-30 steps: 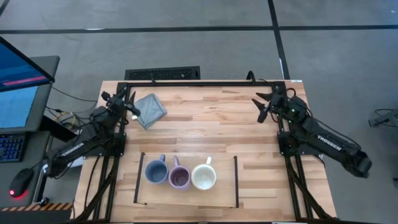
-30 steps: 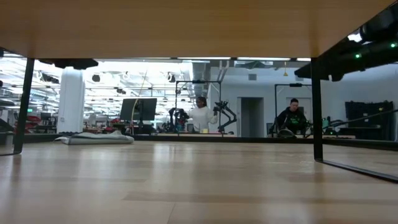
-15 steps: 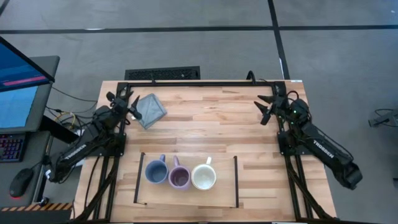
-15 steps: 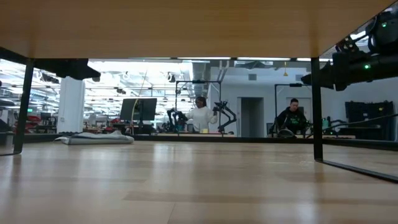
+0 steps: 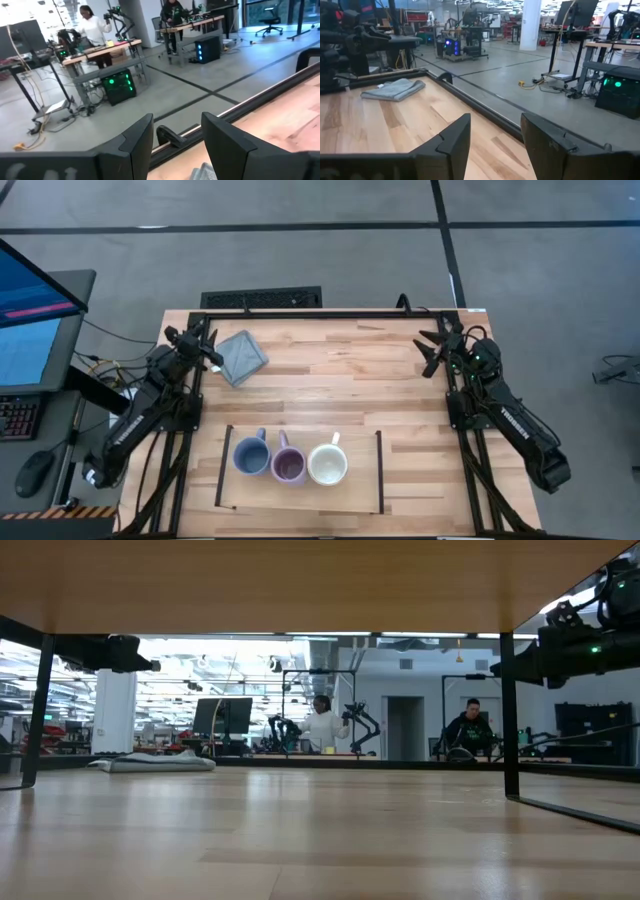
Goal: Stack small to large cups/mugs on shelf
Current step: Return to Home Position
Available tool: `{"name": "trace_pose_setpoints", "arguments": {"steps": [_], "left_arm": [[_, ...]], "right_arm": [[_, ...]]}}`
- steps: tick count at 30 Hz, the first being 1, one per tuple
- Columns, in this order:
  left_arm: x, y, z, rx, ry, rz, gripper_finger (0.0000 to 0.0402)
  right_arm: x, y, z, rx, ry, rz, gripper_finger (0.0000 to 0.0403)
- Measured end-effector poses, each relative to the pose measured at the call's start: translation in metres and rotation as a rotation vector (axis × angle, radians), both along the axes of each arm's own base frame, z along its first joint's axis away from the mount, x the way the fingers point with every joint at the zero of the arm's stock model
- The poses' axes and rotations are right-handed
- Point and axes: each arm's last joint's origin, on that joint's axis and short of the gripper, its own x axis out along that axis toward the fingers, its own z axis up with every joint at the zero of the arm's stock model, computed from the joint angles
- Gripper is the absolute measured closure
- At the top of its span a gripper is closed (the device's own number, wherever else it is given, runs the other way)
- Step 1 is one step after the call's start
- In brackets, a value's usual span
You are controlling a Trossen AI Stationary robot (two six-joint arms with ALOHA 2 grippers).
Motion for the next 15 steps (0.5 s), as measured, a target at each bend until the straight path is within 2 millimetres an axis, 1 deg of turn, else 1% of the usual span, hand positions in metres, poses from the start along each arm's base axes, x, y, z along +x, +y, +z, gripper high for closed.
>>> {"name": "trace_pose_setpoints", "arguments": {"steps": [7, 15], "left_arm": [[-0.002, -0.0007, 0.0, -0.001, -0.02, 0.003, 0.0242], [-0.0026, -0.0033, 0.0064, -0.017, -0.017, -0.028, 0.0242]], "right_arm": [[0.0002, 0.0025, -0.0012, 0.031, -0.01, 0.012, 0.0207], [0.0004, 0.0094, 0.0015, 0.001, -0.029, 0.044, 0.0207]]}}
